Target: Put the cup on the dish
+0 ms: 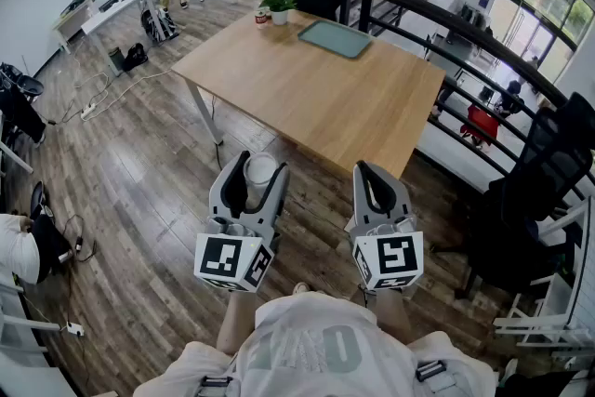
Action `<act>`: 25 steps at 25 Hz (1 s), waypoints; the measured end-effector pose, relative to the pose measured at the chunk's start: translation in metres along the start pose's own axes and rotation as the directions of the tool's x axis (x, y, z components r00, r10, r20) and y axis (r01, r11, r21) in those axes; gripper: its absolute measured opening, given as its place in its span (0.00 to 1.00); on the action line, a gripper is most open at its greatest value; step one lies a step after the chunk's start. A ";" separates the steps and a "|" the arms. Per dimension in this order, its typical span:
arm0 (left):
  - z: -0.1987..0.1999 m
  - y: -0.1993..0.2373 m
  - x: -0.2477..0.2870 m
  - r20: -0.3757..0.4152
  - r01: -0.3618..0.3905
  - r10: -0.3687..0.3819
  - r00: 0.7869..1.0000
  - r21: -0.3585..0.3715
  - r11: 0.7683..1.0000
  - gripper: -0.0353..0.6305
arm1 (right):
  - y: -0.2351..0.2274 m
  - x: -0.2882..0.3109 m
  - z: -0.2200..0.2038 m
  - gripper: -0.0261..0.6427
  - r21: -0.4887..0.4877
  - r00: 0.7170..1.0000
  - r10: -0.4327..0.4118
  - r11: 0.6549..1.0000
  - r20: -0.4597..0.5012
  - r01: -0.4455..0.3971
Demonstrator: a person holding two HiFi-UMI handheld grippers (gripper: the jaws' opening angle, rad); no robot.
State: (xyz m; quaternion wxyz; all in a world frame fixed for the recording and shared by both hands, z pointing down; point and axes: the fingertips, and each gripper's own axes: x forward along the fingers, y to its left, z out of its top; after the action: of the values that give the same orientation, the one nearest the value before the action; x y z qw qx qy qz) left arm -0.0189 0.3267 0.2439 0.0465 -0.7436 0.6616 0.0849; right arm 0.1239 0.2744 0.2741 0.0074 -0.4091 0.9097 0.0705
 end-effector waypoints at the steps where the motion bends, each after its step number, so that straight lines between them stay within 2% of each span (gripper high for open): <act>1: 0.001 0.000 -0.001 0.006 0.002 -0.002 1.000 0.000 1.000 0.46 | 0.000 0.000 0.000 0.06 0.001 1.000 -0.003 1.000 0.002 0.003; 17: 0.005 0.013 -0.008 0.041 0.021 -0.021 0.999 -0.019 1.000 0.46 | 0.011 0.013 0.002 0.07 -0.033 1.000 -0.021 0.999 0.008 0.021; 25: 0.001 0.038 -0.017 0.047 0.022 -0.020 0.999 -0.035 0.999 0.46 | 0.031 0.024 -0.005 0.07 -0.035 1.000 0.002 0.999 0.002 -0.002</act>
State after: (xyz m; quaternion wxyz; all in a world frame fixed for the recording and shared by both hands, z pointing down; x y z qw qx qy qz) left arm -0.0589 0.3393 0.2474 0.0494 -0.7491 0.6508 0.1134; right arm 0.0849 0.2766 0.2816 0.0009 -0.4084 0.9087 0.0867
